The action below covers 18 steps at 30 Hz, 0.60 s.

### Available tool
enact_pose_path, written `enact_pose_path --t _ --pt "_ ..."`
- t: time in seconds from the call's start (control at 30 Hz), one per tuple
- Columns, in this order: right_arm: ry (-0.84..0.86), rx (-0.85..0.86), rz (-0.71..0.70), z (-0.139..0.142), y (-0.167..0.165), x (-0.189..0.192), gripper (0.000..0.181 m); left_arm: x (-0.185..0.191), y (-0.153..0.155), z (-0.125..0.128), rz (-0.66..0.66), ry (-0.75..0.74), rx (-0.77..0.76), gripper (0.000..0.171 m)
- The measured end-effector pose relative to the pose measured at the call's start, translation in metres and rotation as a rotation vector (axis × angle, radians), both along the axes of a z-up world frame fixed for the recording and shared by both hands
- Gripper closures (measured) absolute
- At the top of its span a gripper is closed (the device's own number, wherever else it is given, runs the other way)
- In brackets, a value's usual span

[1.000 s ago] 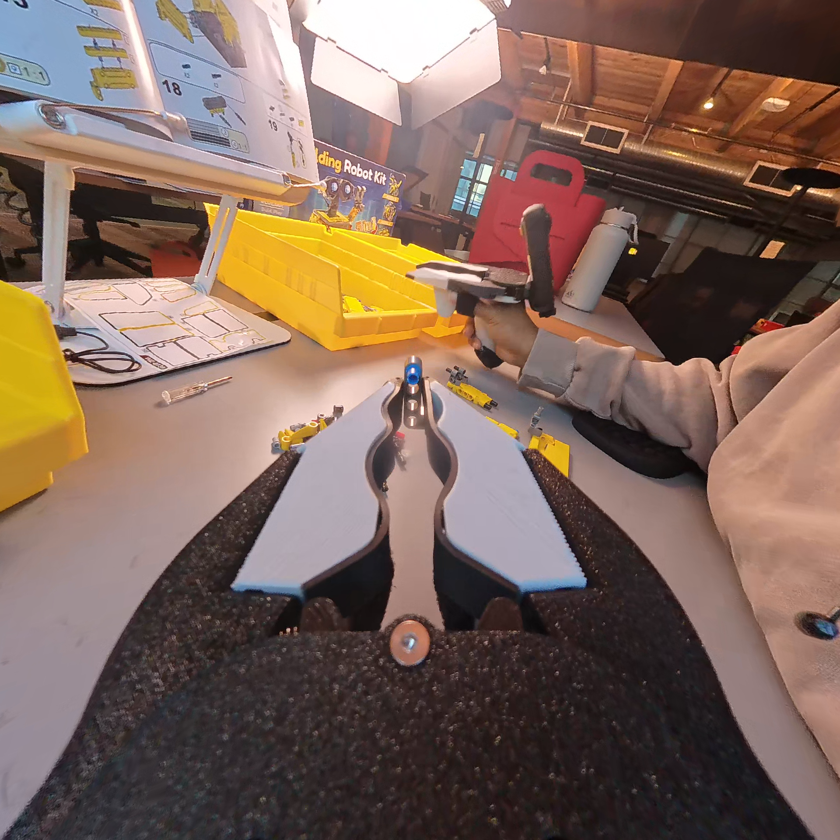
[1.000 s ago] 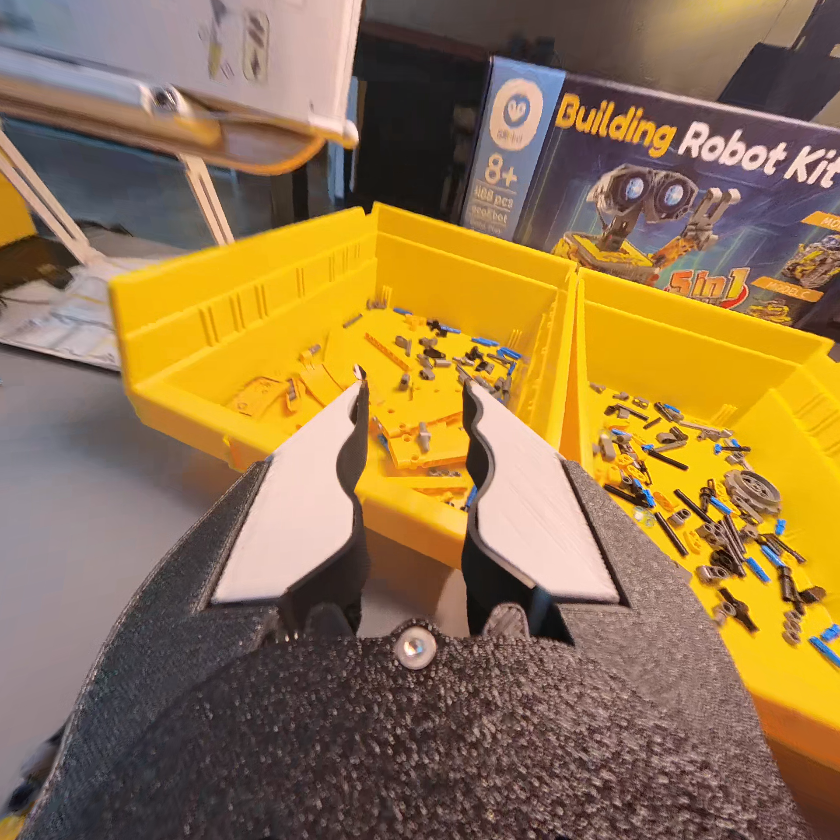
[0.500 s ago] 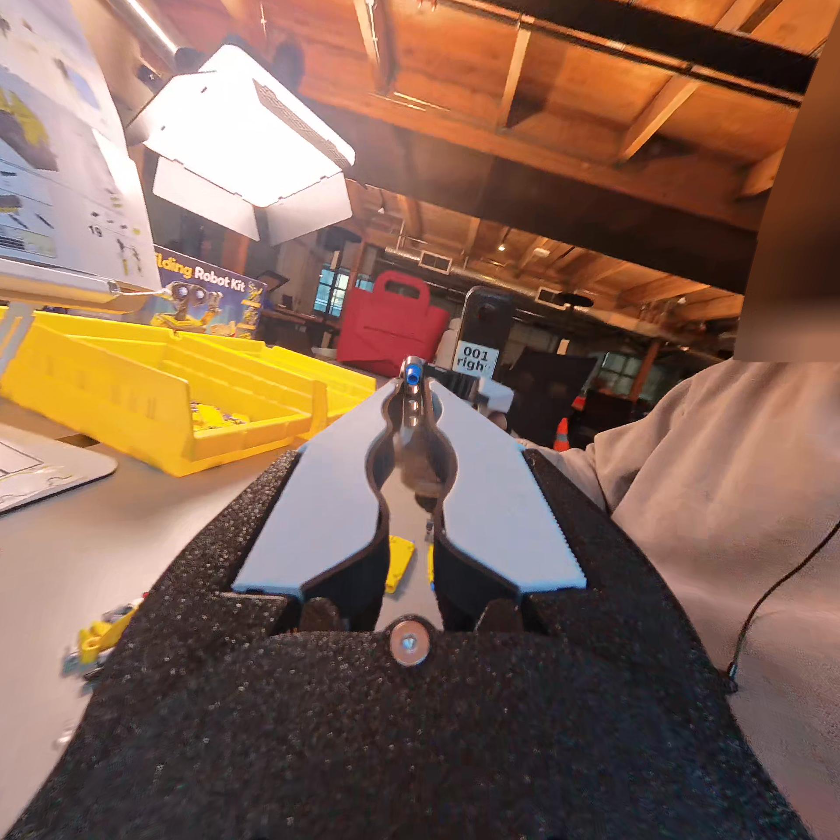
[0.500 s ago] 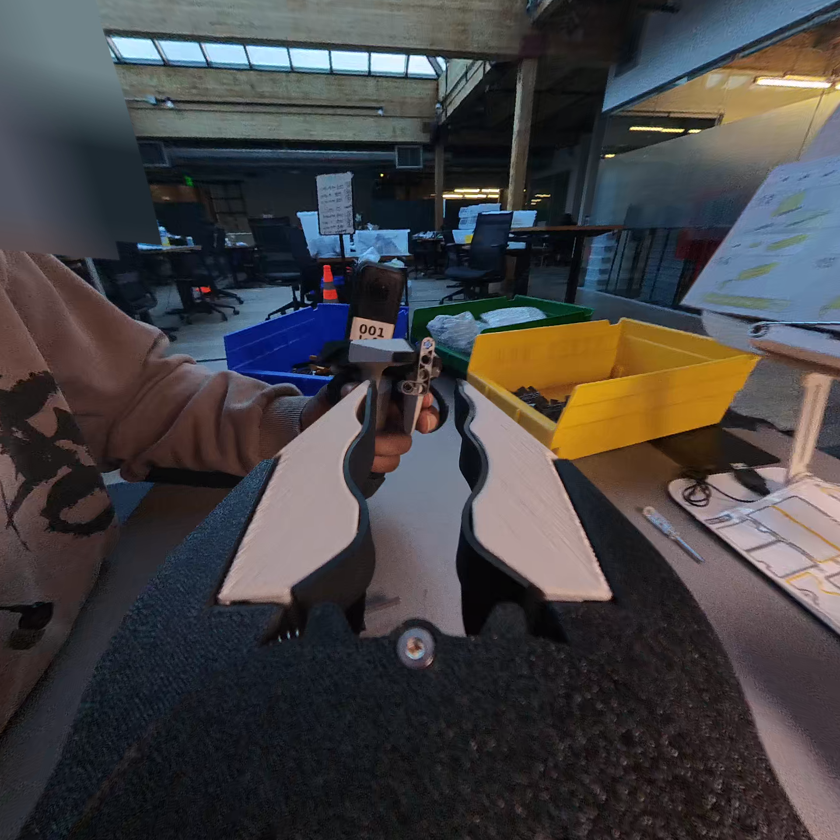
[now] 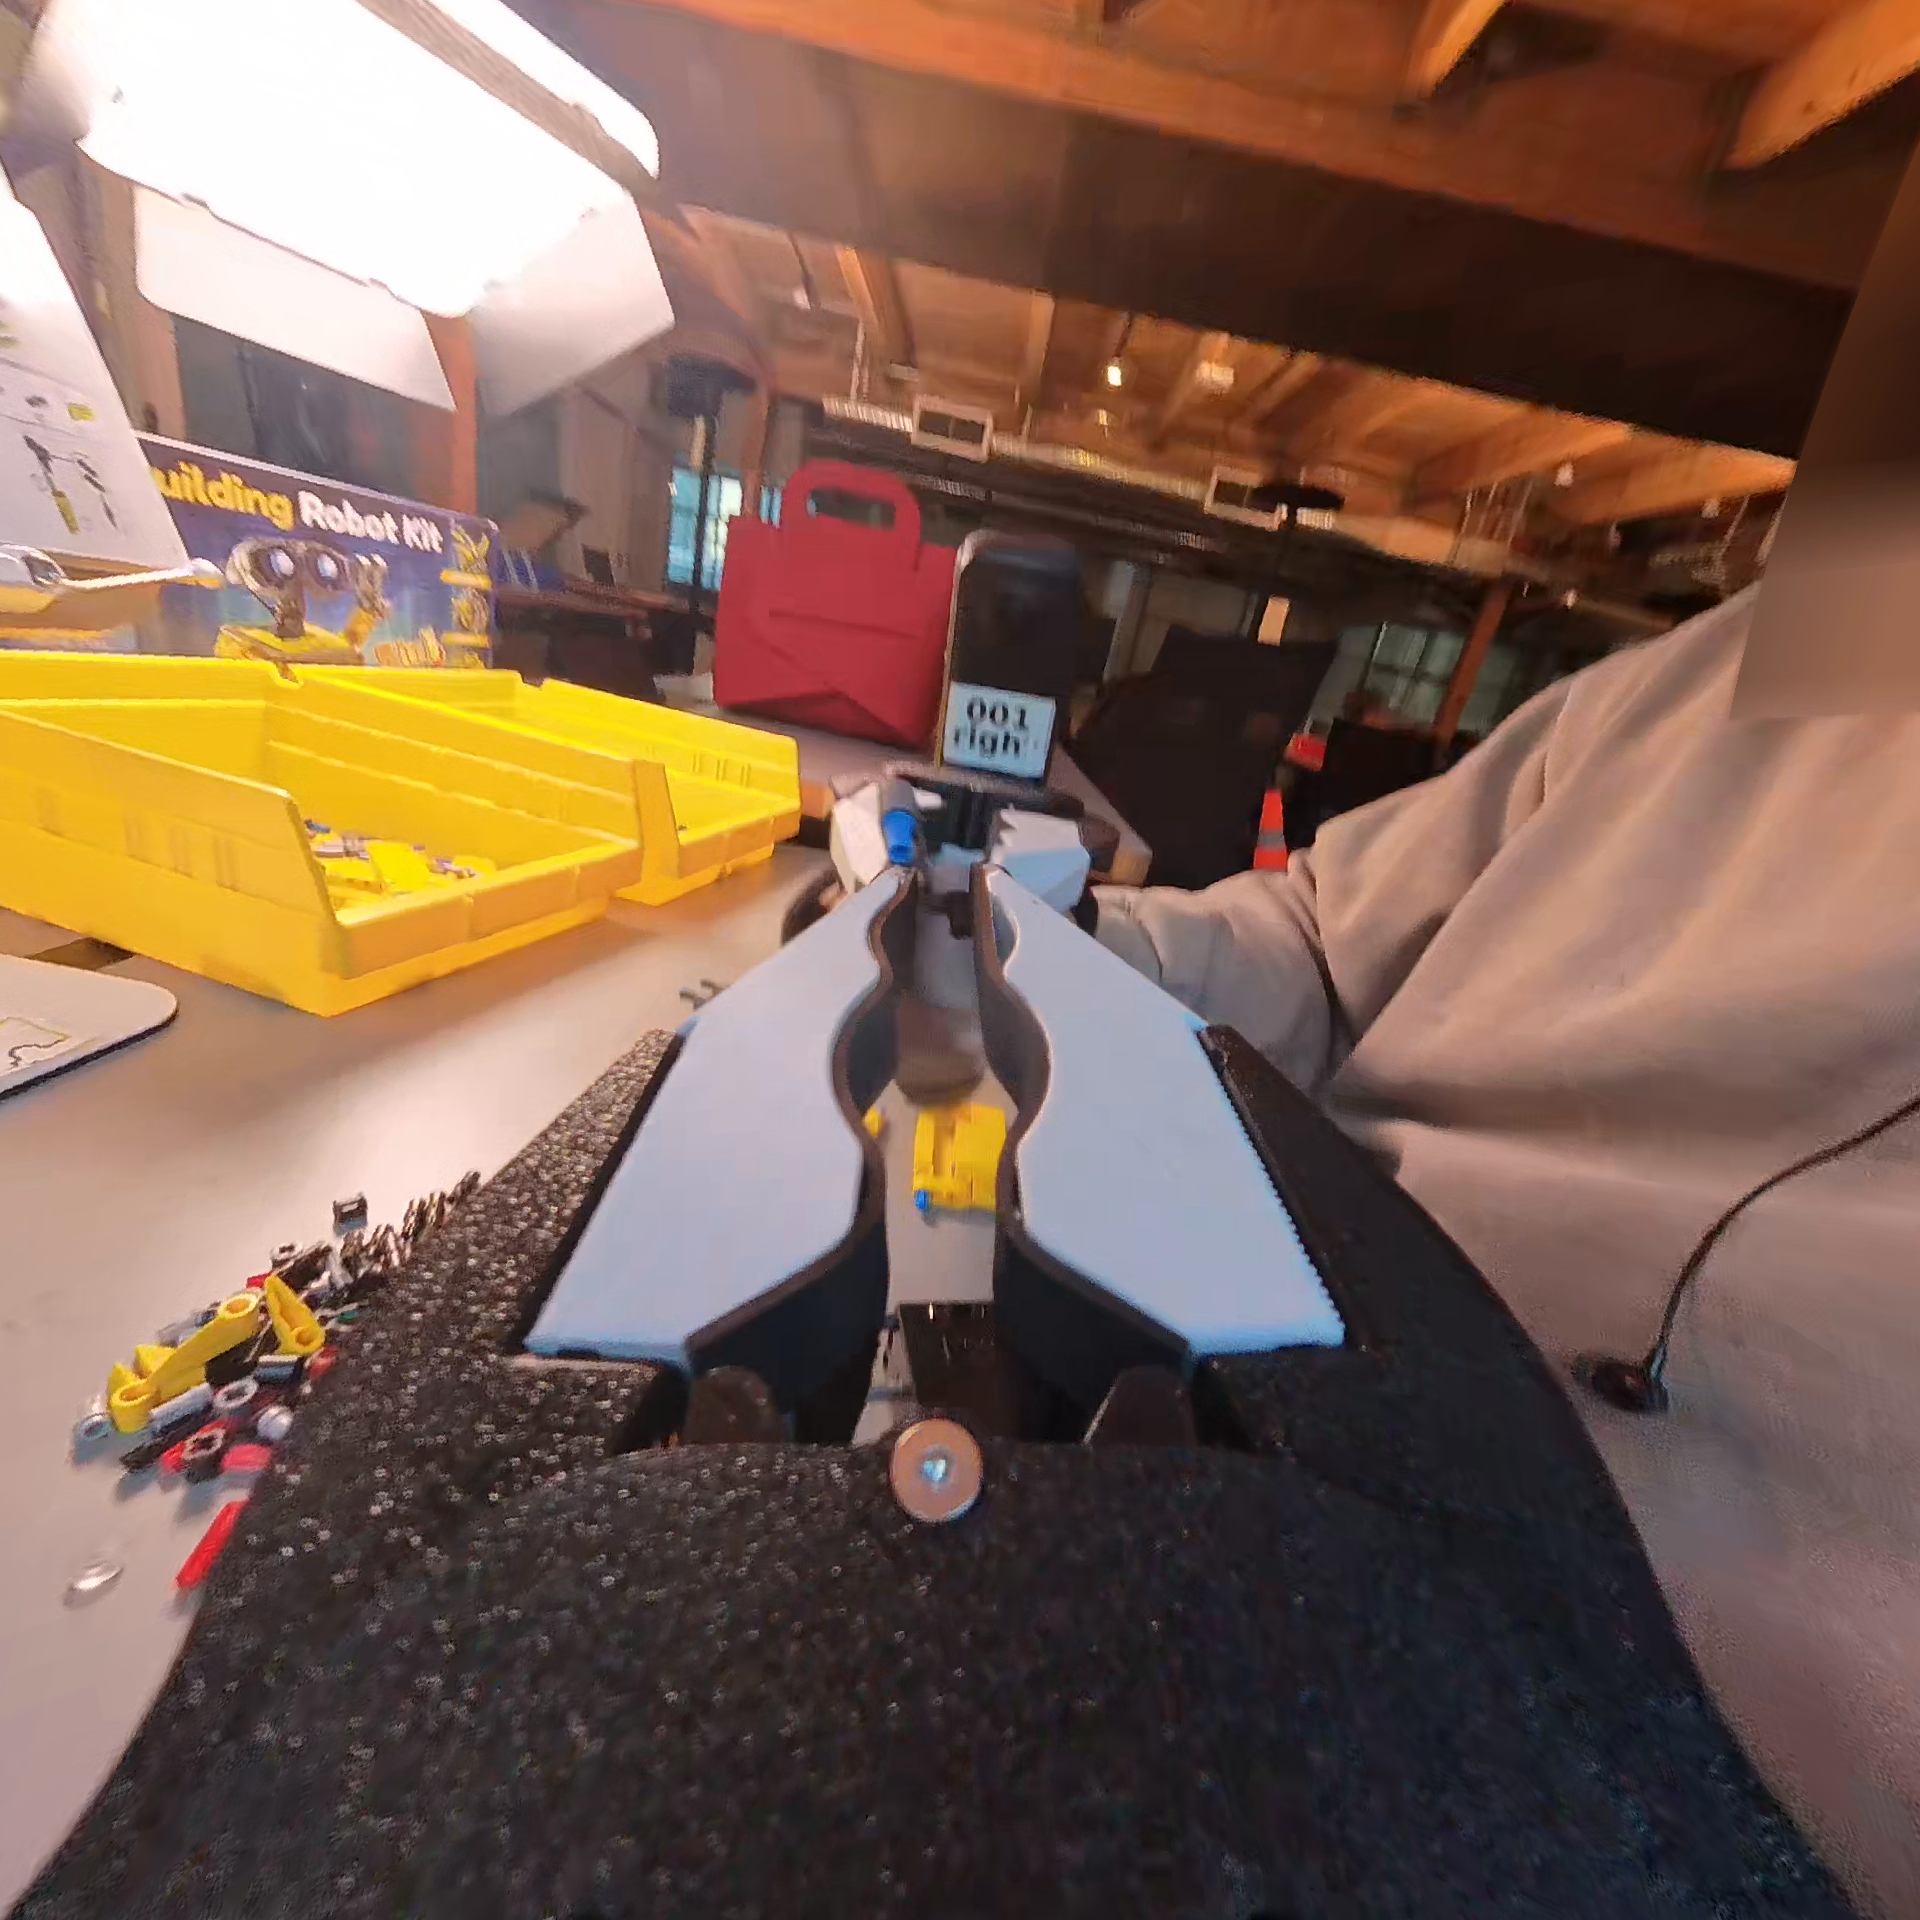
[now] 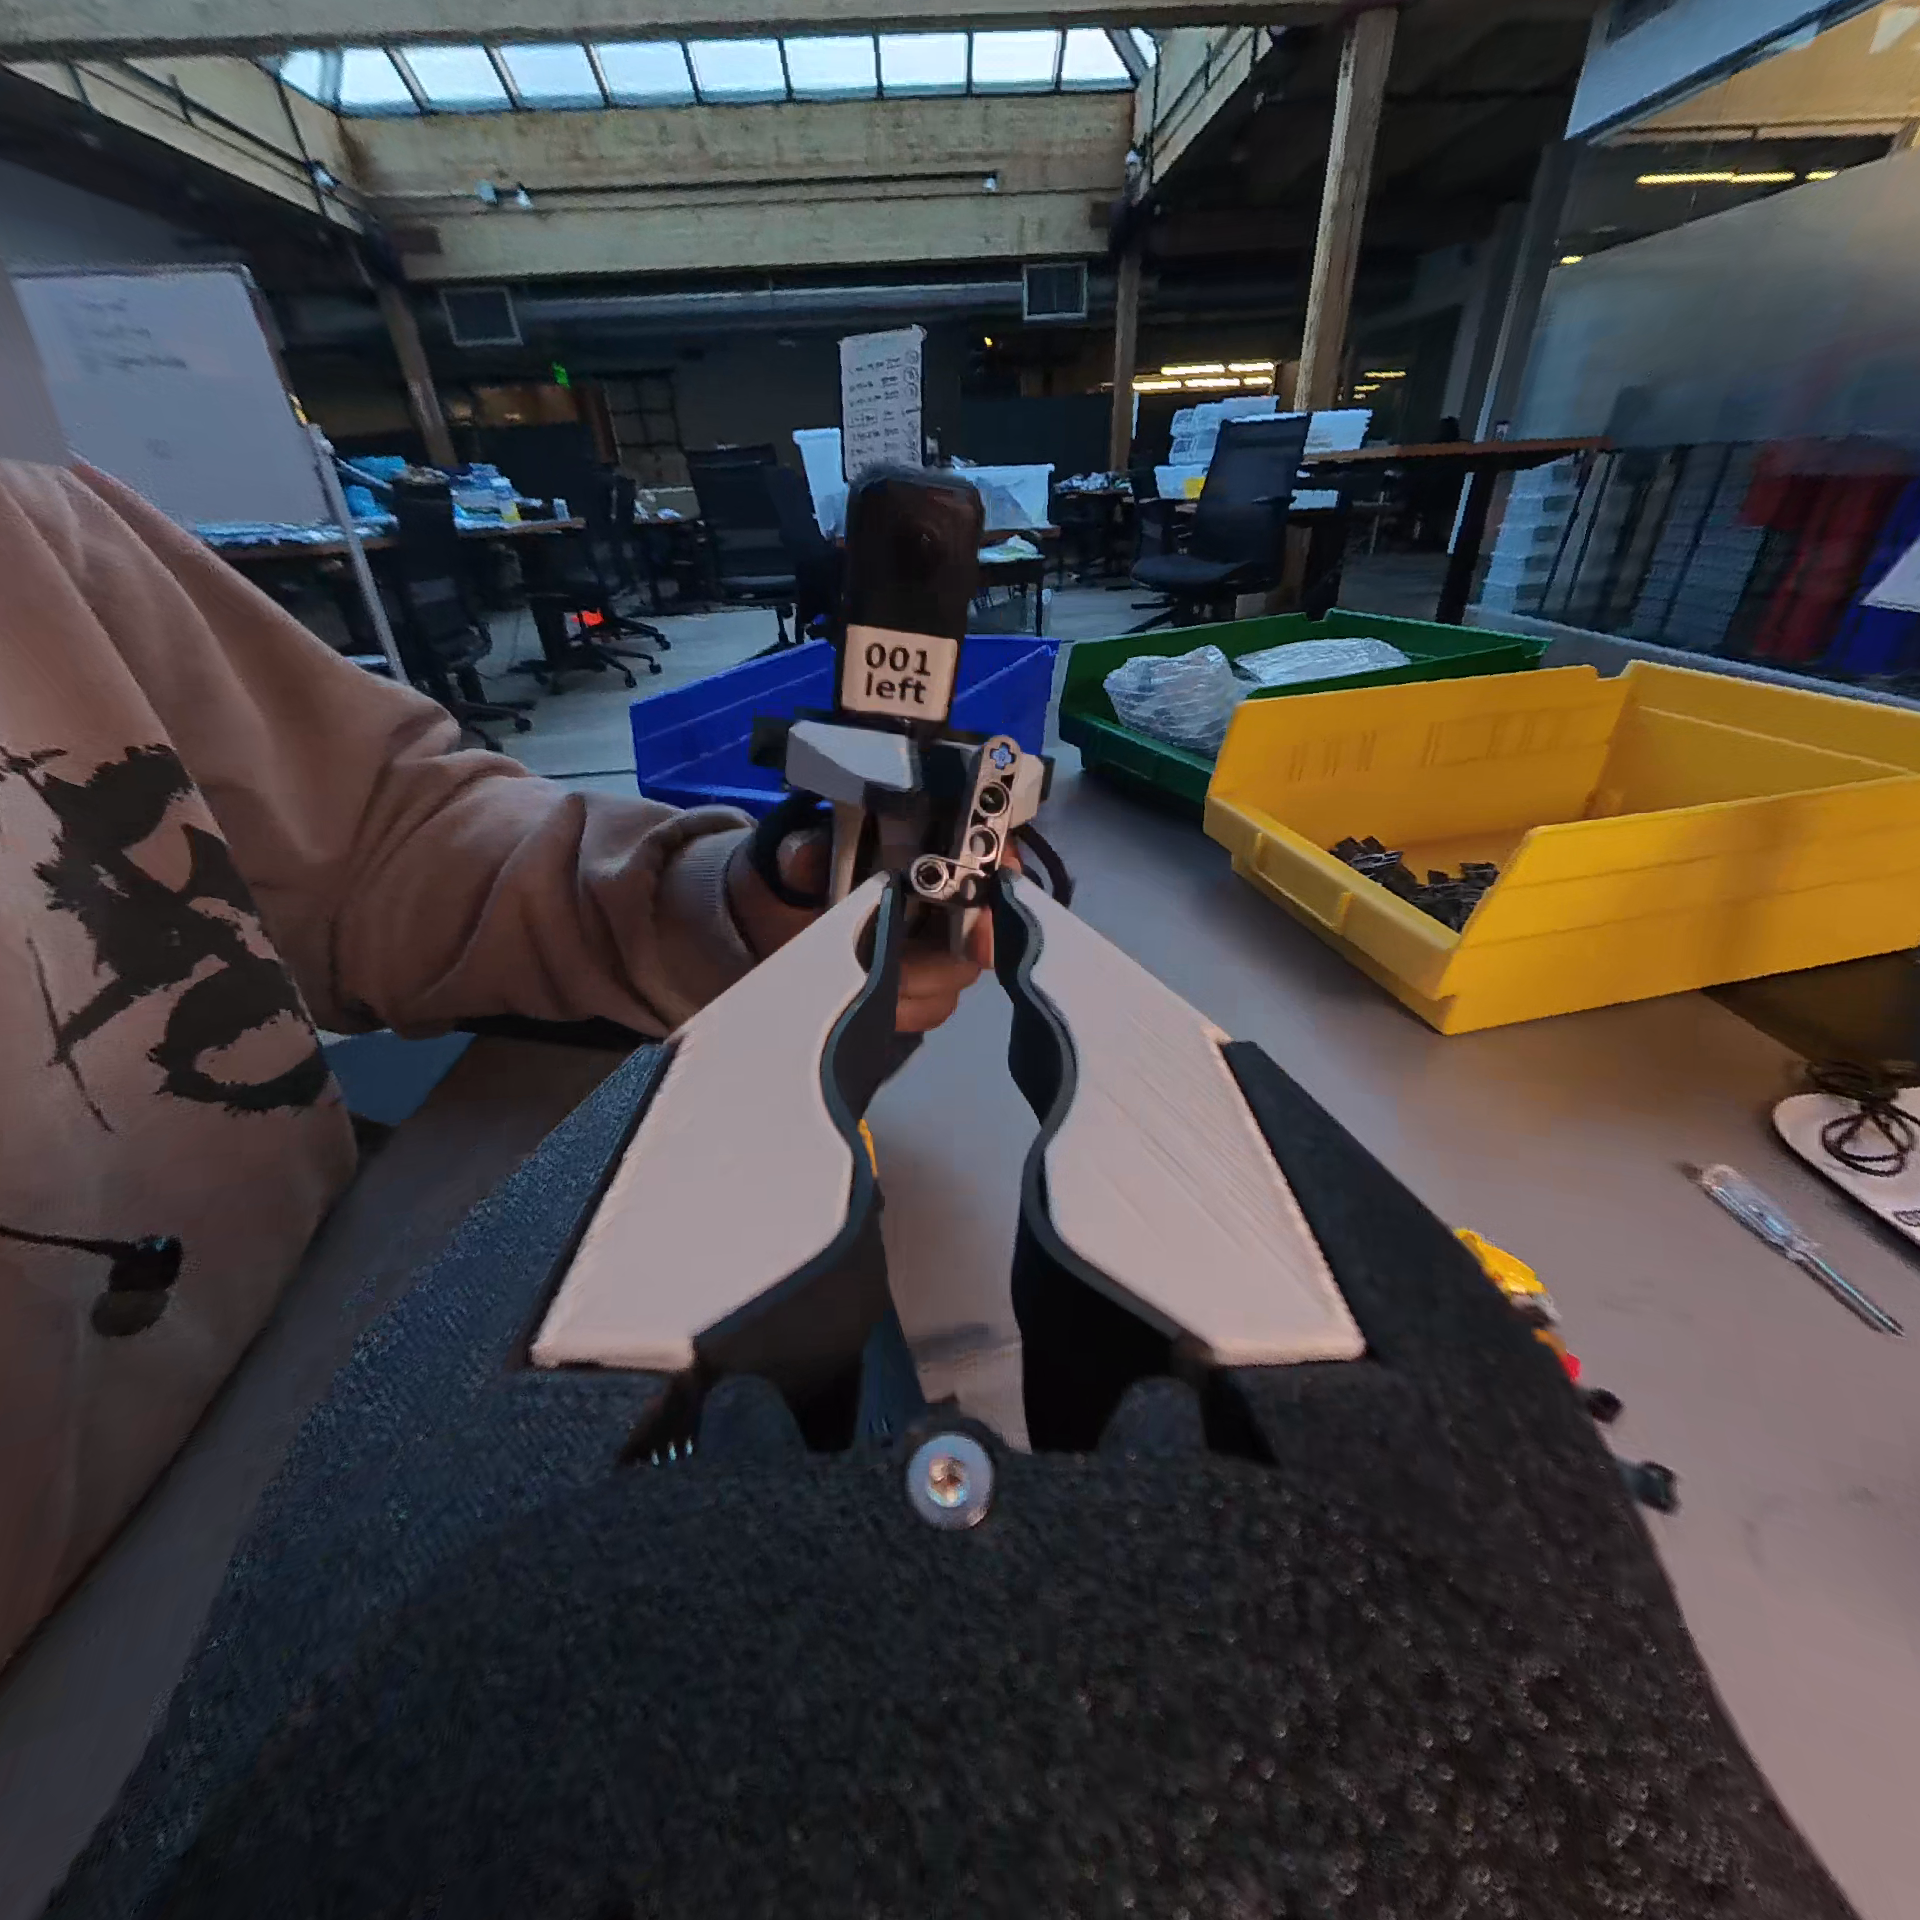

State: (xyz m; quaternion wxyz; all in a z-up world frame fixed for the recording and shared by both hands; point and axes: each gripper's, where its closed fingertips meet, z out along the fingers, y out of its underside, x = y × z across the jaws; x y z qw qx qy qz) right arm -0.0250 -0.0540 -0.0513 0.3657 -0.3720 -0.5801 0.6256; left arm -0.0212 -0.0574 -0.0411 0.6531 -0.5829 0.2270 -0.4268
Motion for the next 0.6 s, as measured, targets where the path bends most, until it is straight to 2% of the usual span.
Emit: enact_pose_path --t 0.07,0.23,0.3,0.37,0.43,0.5,0.53,0.57,0.6 --pt "-0.036 0.113 -0.031 -0.009 0.008 0.003 0.166 0.001 -0.001 -0.012 -0.003 0.128 -0.027 0.160" --pt "-0.126 0.285 -0.052 -0.037 0.008 0.003 0.165 -0.002 0.006 -0.029 0.116 0.368 -0.001 0.142" --pt "-0.159 0.398 -0.055 -0.051 0.002 0.001 0.166 0.001 0.008 -0.039 0.130 0.437 -0.010 0.143" --pt "-0.160 0.435 -0.055 -0.053 -0.004 0.000 0.166 0.004 0.007 -0.051 0.121 0.531 -0.011 0.159" --pt "-0.152 0.409 -0.048 -0.050 -0.003 0.001 0.166 0.005 0.007 -0.047 0.127 0.507 -0.013 0.161" --pt "-0.117 0.296 -0.042 -0.038 0.001 0.002 0.167 0.002 0.006 -0.038 0.121 0.424 -0.024 0.164" --pt "-0.080 0.230 -0.047 -0.029 0.005 0.003 0.169 -0.001 0.007 -0.034 0.128 0.378 -0.027 0.165" --pt "-0.027 0.158 -0.042 -0.017 0.007 0.006 0.181 -0.005 0.010 -0.032 0.148 0.343 -0.035 0.165" --pt "0.024 0.088 -0.063 -0.004 0.013 0.008 0.181 -0.005 0.011 -0.031 0.143 0.304 -0.037 0.165"
